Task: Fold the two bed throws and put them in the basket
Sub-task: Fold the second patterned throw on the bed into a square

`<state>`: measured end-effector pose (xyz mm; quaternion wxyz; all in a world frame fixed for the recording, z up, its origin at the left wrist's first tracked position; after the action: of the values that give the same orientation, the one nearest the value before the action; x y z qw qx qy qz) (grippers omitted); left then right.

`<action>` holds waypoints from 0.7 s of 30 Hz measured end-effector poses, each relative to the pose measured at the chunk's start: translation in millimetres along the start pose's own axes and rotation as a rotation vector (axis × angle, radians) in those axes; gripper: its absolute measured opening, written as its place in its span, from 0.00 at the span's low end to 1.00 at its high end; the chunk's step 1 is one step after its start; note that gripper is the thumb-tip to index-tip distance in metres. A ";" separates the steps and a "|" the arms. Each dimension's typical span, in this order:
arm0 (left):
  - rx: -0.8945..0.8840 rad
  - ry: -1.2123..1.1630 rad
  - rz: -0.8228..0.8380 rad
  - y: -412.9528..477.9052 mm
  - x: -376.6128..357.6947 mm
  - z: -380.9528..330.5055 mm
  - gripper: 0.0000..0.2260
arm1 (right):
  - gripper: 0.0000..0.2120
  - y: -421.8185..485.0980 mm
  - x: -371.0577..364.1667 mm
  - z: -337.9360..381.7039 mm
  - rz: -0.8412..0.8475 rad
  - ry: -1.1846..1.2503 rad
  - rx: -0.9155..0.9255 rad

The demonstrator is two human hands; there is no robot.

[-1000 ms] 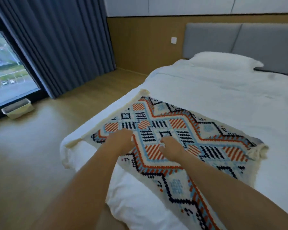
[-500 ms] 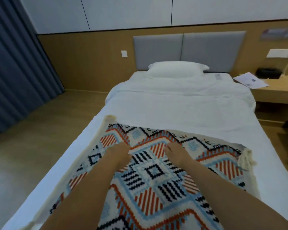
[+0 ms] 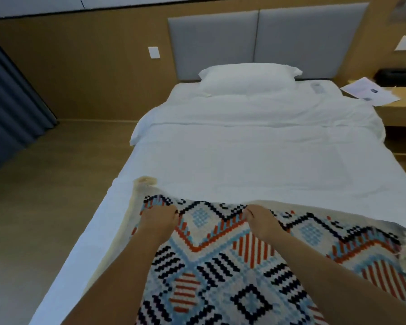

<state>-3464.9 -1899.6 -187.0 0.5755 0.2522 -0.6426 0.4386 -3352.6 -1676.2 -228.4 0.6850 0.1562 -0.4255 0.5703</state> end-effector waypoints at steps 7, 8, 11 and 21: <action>-0.071 -0.266 -0.091 136.2 -70.5 -1.0 0.14 | 0.19 136.3 -33.1 -22.9 -0.134 -0.134 -0.072; -0.074 -0.286 -0.075 153.9 -83.4 -6.4 0.15 | 0.17 152.1 -41.4 -31.1 -0.125 -0.169 -0.097; -0.152 0.000 0.004 200.1 -125.9 -18.8 0.25 | 0.10 182.7 -66.1 -57.9 -0.028 -0.284 -0.175; -0.434 -0.006 0.107 213.9 -185.9 -8.6 0.14 | 0.07 184.6 -136.6 -89.7 0.196 -0.563 -0.091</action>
<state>-3598.6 -1821.5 -424.4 0.5901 0.0894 -0.7361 0.3193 -3483.4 -1646.6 -435.3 0.4879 0.2355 -0.6370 0.5484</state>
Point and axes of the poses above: each hand's wrist, its own y-axis towards the middle knuckle, its own x-axis out of the back of the hand, z = x × y, the point moved 5 cm from there along y, towards the middle knuckle, and after that the axes turned 1 degree about x, right-handed, at the moved point
